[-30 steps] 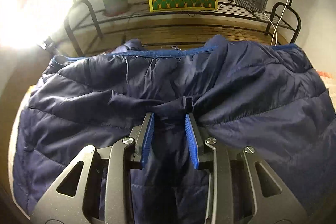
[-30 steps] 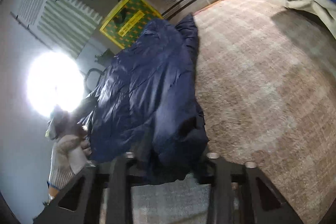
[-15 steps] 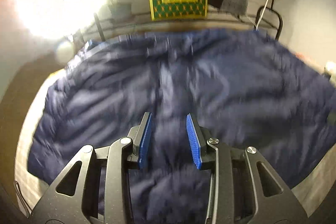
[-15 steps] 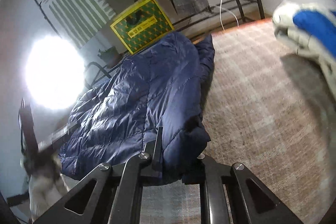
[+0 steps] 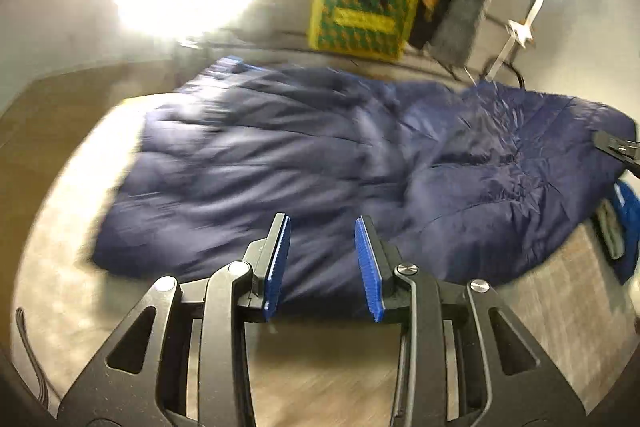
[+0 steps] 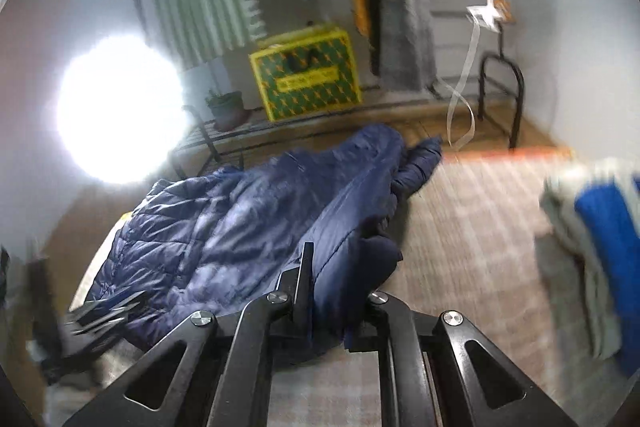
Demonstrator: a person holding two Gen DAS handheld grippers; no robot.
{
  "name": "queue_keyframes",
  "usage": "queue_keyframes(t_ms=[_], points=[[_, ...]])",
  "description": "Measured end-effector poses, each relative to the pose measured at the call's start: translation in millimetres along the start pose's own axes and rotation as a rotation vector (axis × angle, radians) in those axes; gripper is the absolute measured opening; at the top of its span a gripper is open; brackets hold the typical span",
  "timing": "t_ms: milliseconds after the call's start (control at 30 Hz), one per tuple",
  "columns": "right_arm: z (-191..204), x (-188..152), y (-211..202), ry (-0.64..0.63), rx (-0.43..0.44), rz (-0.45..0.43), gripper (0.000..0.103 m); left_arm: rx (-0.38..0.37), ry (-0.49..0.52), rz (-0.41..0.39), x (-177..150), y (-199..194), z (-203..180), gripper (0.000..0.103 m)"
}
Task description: Fold large clothes
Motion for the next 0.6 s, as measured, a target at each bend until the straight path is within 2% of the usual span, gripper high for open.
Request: queue_keyframes(t_ms=[133, 200, 333, 433, 600], points=[[38.4, 26.3, -1.6, -0.130, -0.026, -0.043, 0.007, 0.038, -0.117, -0.081, -16.5, -84.3, 84.6, 0.034], [64.5, 39.1, 0.3, -0.214, -0.038, -0.066, 0.007, 0.115, -0.150, -0.140, -30.7, -133.3, 131.7, 0.034], [119.6, 58.1, 7.5, -0.330, -0.036, -0.094, 0.007, 0.237, -0.230, -0.198, -60.1, -198.5, 204.2, 0.034], [170.6, 66.7, 10.1, -0.429, -0.017, -0.121, 0.007, 0.297, -0.294, -0.220, -80.5, -225.3, 245.1, 0.034], [275.9, 55.3, 29.8, -0.617, 0.035, -0.132, 0.007, 0.329, -0.416, -0.217, -113.4, -244.0, 297.3, 0.034]])
Point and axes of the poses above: each gripper's, at about its wrist camera, not at the fingertips, and y roughly the way its jaws point, z to its left, x to its top, the point moved 4 cm from there along y, roughly the way its jaws point, and after that the axes turned 7 degrees about -y, right-handed, at the moved point
